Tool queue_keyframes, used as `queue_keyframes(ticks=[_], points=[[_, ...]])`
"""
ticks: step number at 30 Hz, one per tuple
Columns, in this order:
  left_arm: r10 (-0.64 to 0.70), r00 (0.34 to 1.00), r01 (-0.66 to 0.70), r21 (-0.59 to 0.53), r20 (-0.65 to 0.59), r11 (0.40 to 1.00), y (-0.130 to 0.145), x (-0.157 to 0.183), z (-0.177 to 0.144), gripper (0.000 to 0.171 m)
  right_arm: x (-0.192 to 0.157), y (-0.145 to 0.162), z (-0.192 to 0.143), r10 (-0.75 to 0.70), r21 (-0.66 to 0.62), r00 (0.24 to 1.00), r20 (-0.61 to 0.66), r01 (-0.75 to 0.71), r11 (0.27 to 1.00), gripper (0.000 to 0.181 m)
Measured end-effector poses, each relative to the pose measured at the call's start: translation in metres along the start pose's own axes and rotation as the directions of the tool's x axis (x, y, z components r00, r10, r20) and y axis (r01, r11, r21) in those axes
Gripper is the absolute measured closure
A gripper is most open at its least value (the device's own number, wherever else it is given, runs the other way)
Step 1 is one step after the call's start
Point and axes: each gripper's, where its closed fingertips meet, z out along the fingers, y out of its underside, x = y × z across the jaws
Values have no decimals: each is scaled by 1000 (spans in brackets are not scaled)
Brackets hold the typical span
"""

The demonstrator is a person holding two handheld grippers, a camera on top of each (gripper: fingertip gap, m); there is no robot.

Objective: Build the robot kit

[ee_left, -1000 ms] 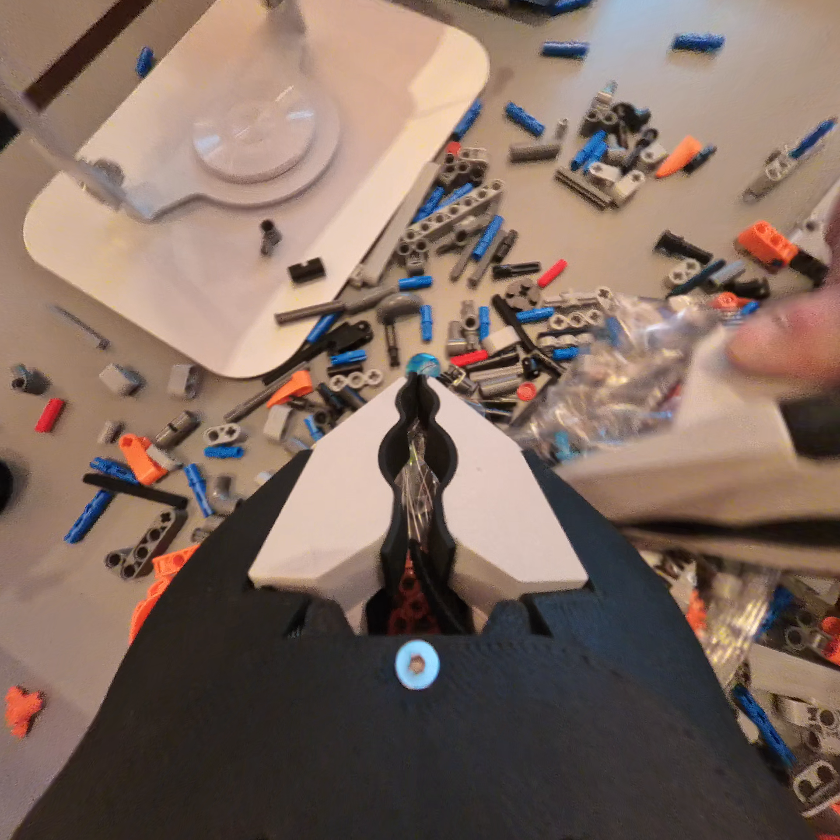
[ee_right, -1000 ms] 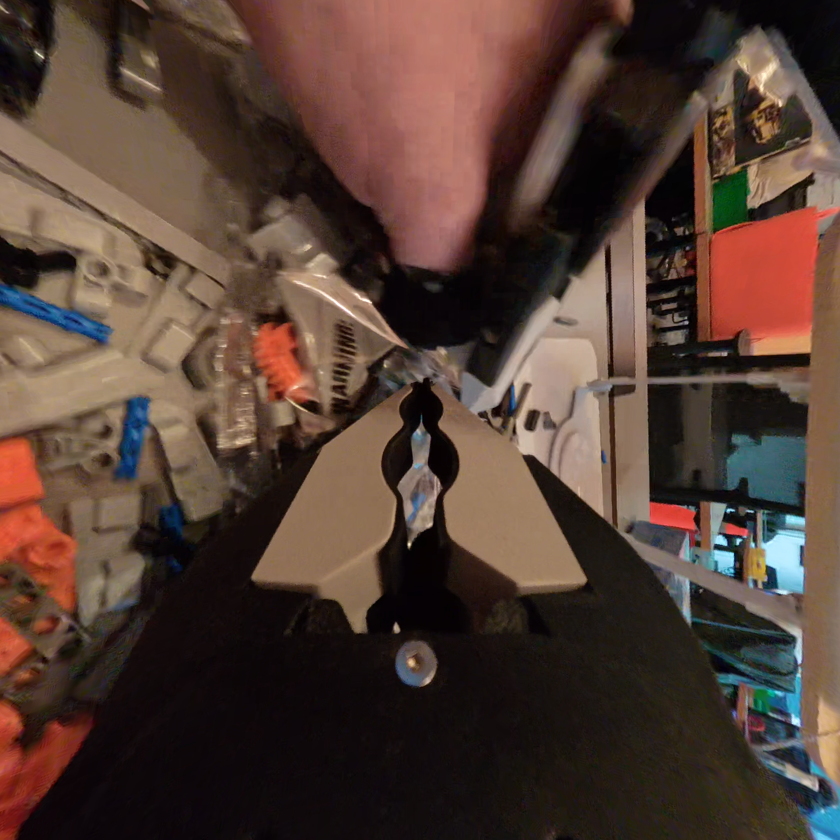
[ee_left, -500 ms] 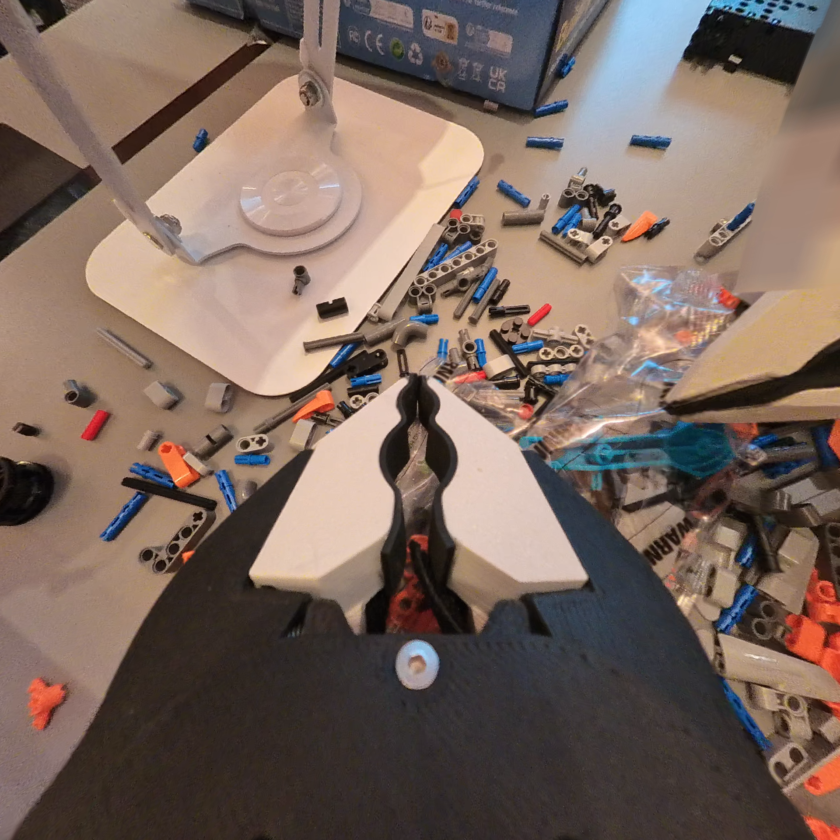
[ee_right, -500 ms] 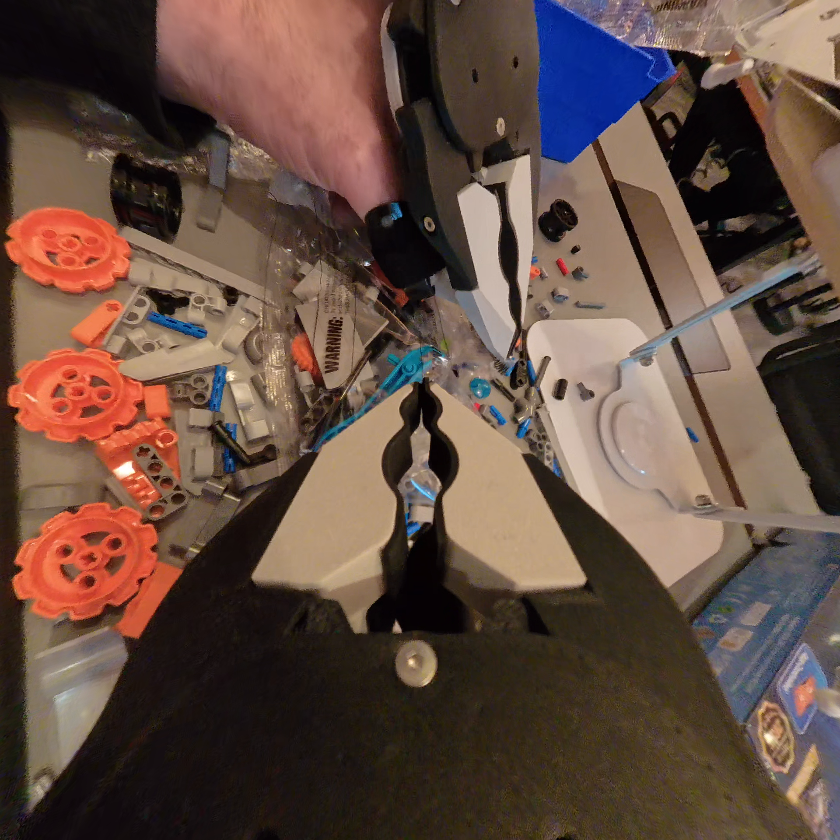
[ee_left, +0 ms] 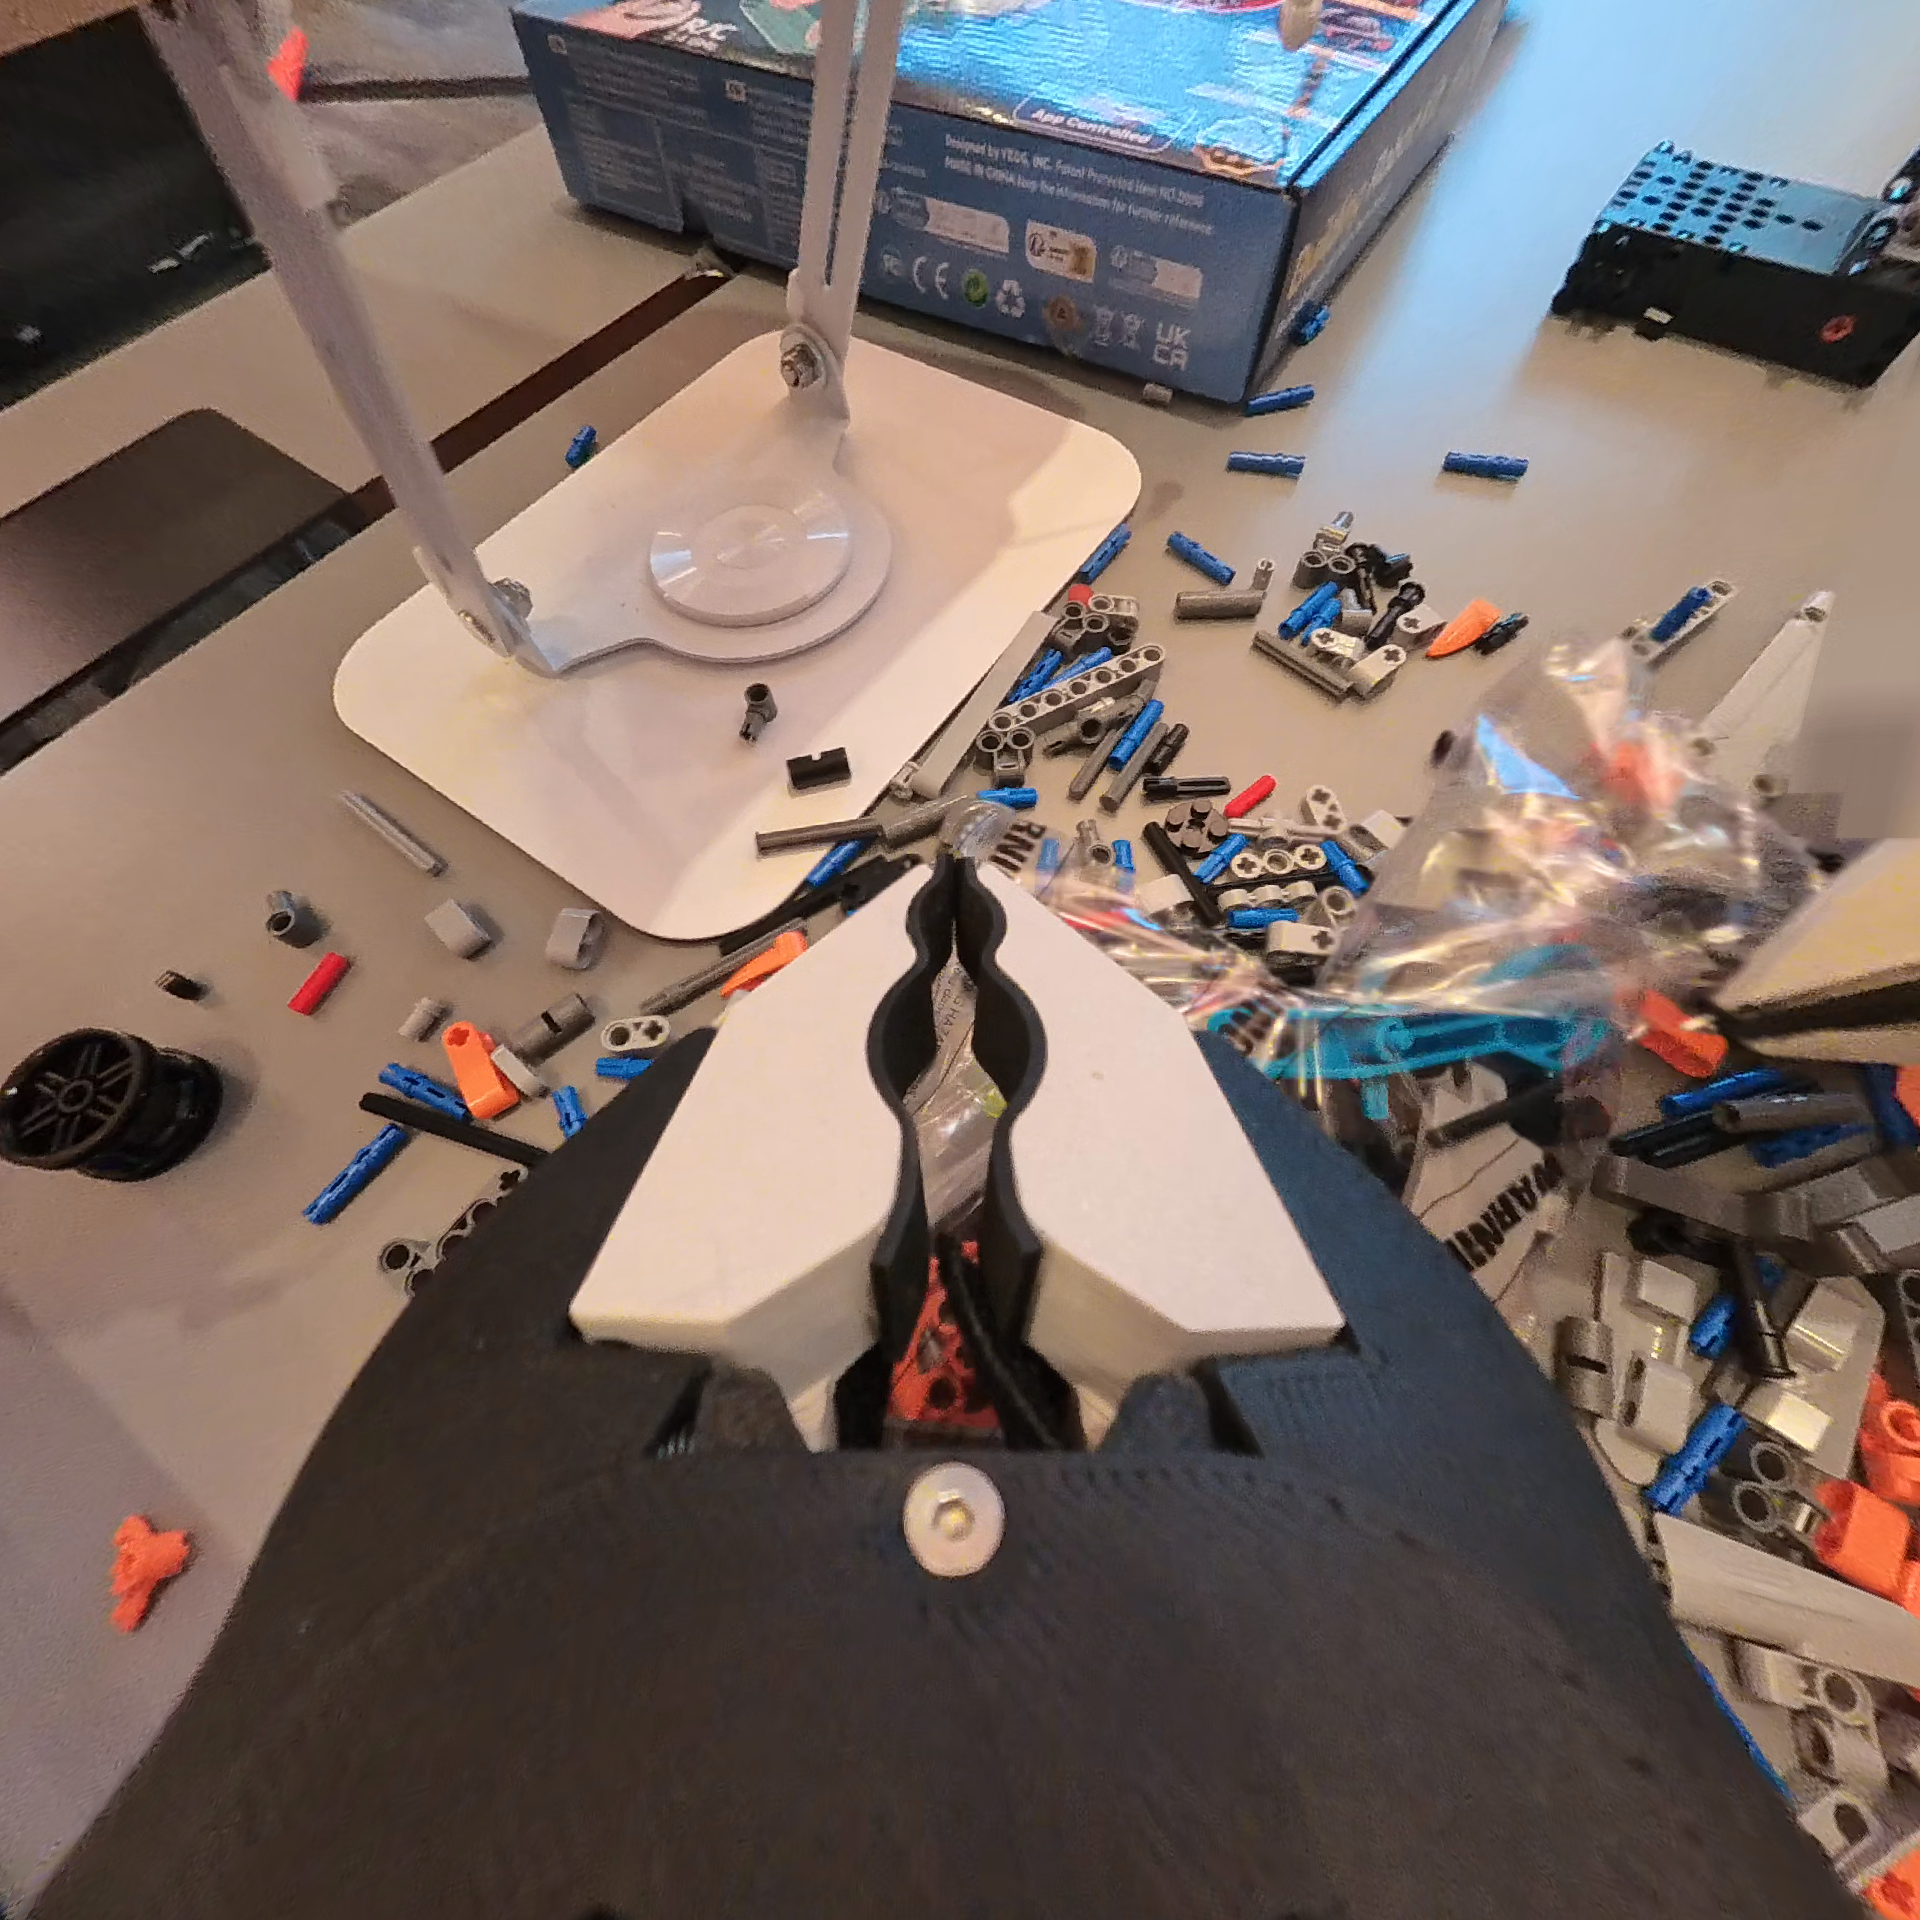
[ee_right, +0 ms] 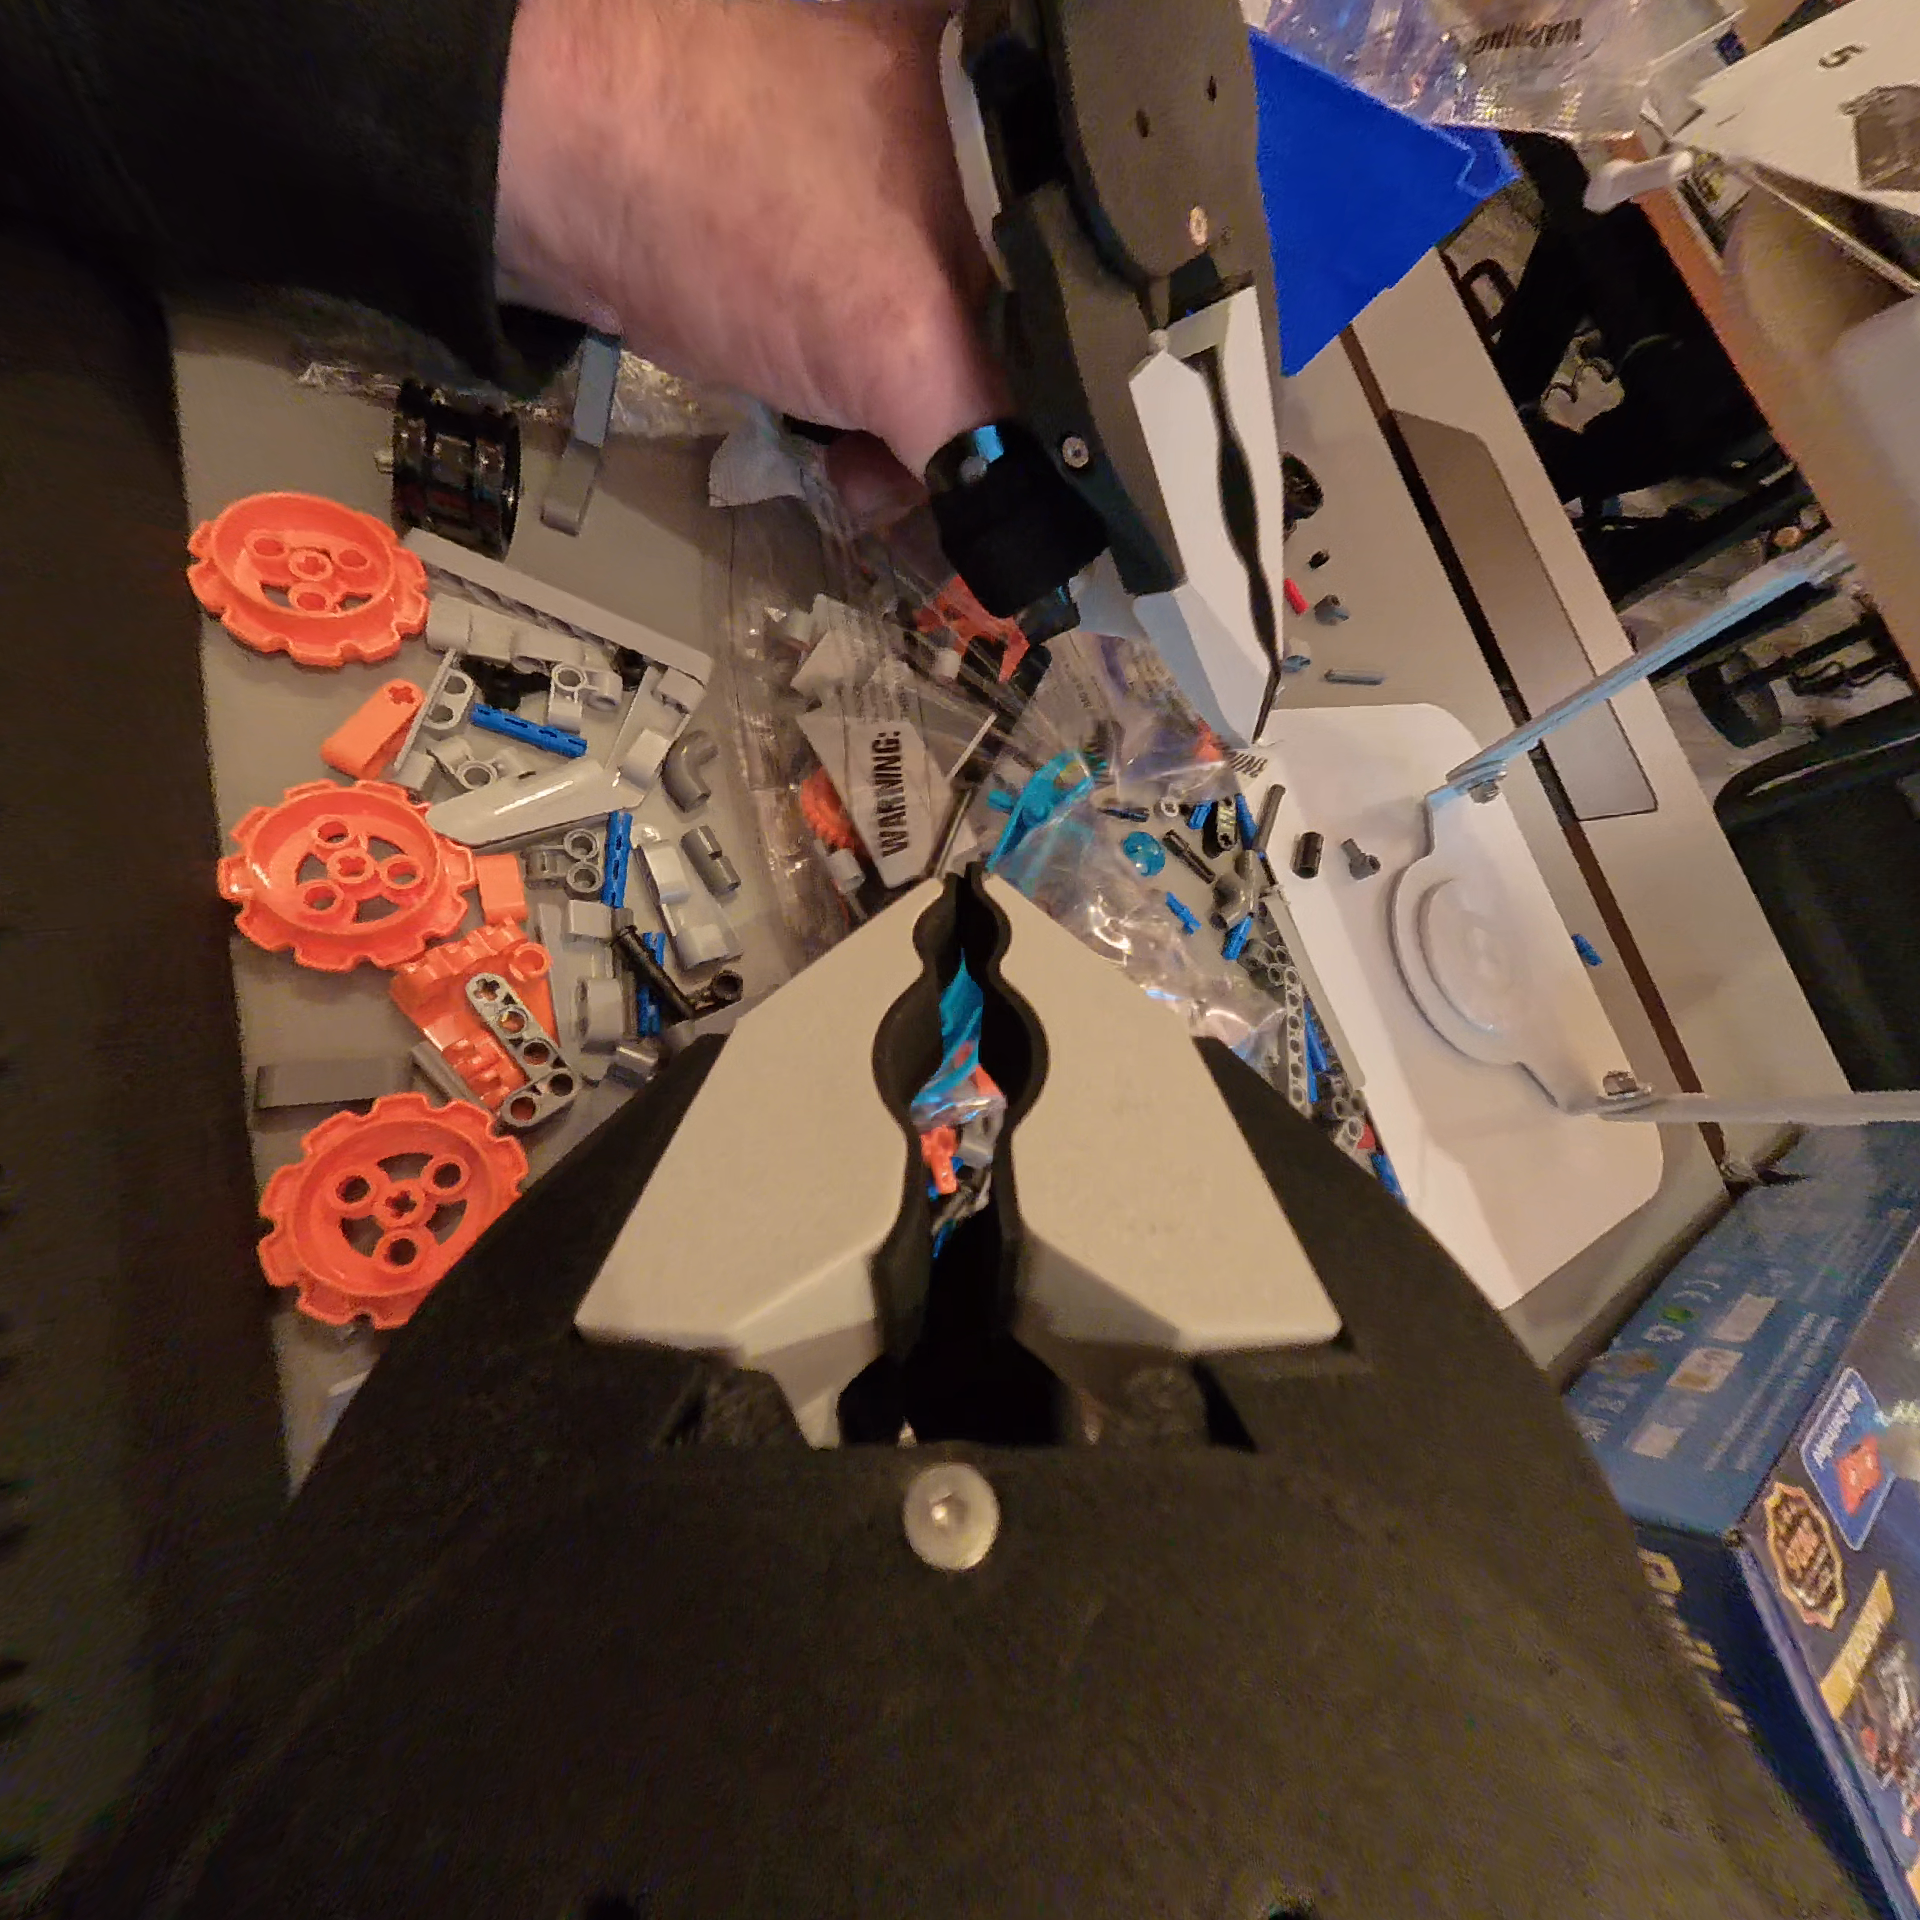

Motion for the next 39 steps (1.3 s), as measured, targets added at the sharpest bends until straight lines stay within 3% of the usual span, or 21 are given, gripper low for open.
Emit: queue_keyframes(ticks=[3, 8, 11, 13, 21, 27, 32, 36, 39], points=[[3, 1000, -2, 36, -14, 999, -7, 2, -5, 171, -5, 1, -2, 21, 10, 1000, 15, -21, 1000, 181], [69, 997, -65, 112, -35, 992, -25, 10, -22, 171, 16, -7, -10, 183, 71, 981, 68, -188, 980, 181], [123, 990, -108, 200, -63, 974, -46, 22, -41, 171, 33, -21, -21, 247, 111, 962, 114, -259, 959, 164], [171, 982, -150, 221, -77, 964, -53, 31, -52, 171, 42, -28, -25, 259, 119, 952, 160, -279, 953, 162], [204, 975, -175, 259, -91, 950, -62, 41, -67, 171, 36, -44, -7, 154, 75, 926, 345, -191, 979, 174], [212, 972, -178, 274, -101, 945, -62, 44, -67, 171, 47, -26, 12, 202, -40, 940, 274, -199, 979, 170], [225, 970, -191, 279, -94, 941, -64, 46, -67, 171, 39, -15, 20, 249, -120, 912, 327, -221, 968, 170], [240, 967, -207, 281, -88, 937, -64, 49, -66, 171, 34, -16, 24, 262, -123, 897, 355, -234, 965, 173], [244, 965, -206, 306, -93, 930, -67, 51, -69, 171, 37, -22, 24, 340, -111, 867, 364, -323, 940, 174]])
